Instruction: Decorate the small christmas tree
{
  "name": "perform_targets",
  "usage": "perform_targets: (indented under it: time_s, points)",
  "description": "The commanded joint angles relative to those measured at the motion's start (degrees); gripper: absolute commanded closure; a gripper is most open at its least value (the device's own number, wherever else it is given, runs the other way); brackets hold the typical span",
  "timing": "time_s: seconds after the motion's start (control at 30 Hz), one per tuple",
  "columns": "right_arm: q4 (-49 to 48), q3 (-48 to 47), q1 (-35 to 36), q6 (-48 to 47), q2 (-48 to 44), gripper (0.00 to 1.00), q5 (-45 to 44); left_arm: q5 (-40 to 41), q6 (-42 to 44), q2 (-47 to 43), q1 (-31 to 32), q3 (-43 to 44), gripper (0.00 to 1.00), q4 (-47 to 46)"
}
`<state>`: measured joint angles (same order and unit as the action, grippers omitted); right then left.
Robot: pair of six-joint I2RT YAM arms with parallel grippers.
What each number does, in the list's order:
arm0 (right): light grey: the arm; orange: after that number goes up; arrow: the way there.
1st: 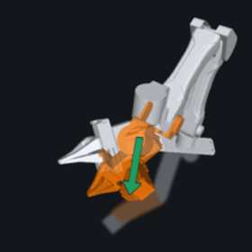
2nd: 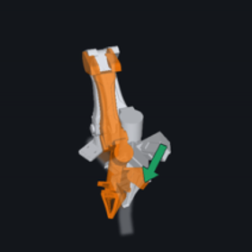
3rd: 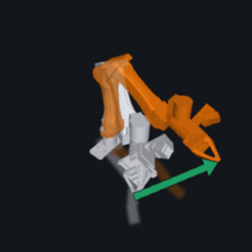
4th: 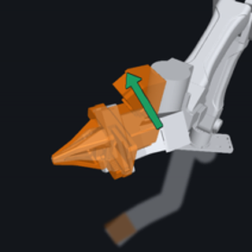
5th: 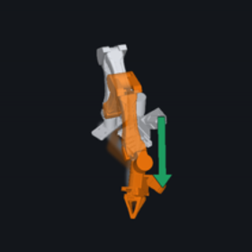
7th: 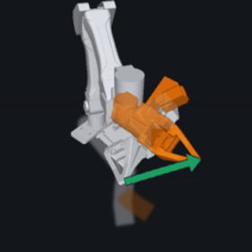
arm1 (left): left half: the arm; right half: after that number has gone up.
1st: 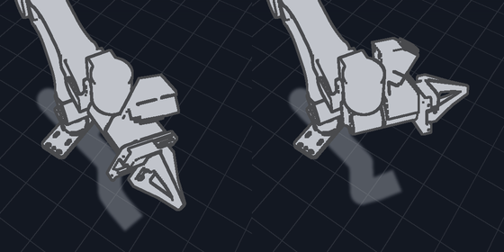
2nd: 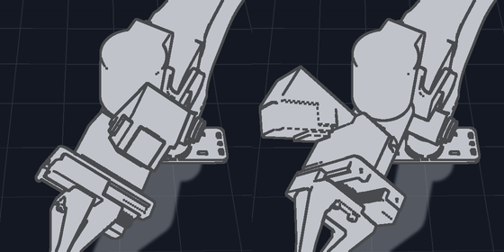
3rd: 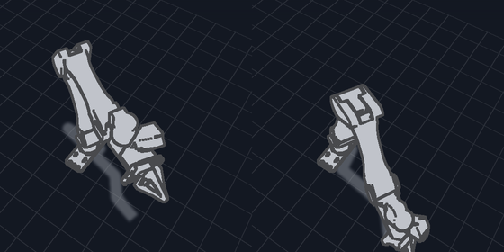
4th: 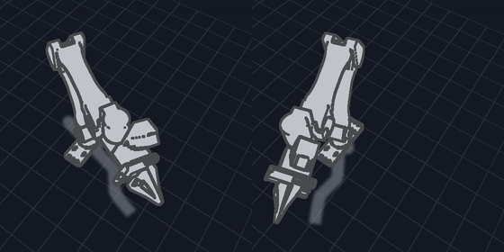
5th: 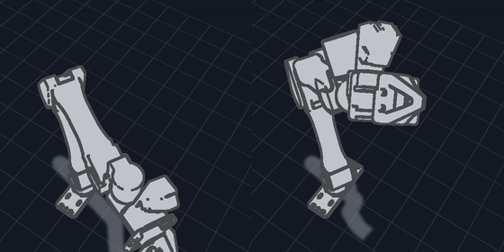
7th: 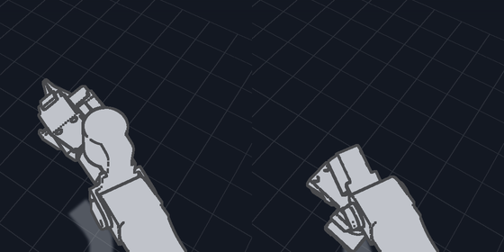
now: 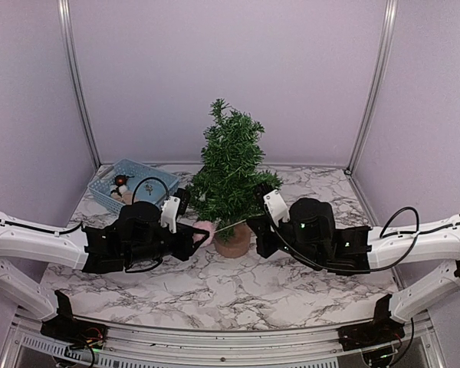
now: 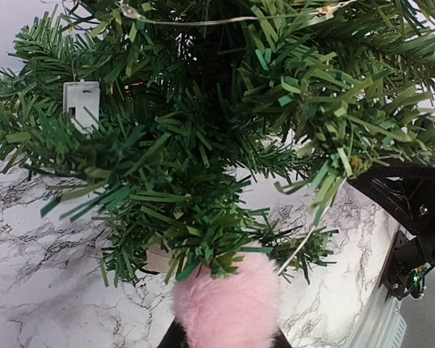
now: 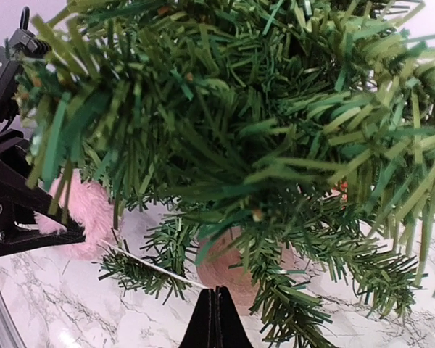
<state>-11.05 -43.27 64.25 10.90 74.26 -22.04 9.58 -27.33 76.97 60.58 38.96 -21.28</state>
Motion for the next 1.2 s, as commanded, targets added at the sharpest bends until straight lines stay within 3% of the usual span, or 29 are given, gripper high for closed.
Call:
perform_targets:
  time_s: [0.0,0.33,1.17]
  points:
    - [3.3,-2.6,-0.4,0.9,1.3,1.0,-2.3,0.5,-0.4,0.7,-0.3,1.7,0.95,-0.9]
    - [4.6,-1.6,1.1,-1.5,1.3,1.0,5.2,-0.4,-0.3,1.6,-0.3,1.5,0.94,-0.9]
    - [10.9,-13.7,5.8,-4.6,9.5,1.0,8.7,-1.0,0.2,2.8,-0.3,2.0,0.94,-0.9]
